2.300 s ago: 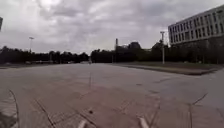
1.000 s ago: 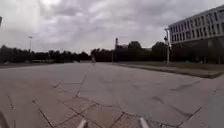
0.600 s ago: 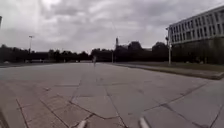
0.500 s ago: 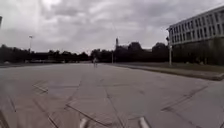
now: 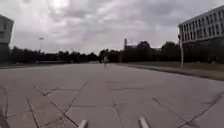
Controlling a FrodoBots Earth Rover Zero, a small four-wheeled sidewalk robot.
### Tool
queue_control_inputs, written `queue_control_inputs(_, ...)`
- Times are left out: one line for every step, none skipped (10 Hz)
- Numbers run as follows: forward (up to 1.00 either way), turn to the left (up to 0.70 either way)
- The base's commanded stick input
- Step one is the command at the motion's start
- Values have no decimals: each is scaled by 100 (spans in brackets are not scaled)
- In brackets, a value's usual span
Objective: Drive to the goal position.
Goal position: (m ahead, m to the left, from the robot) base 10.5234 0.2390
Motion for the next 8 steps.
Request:
queue_control_inputs(70, 0)
queue_control_inputs(70, 0)
queue_control_inputs(70, 0)
queue_control_inputs(70, 0)
queue_control_inputs(70, 0)
queue_control_inputs(70, 0)
queue_control_inputs(70, 0)
queue_control_inputs(70, 0)
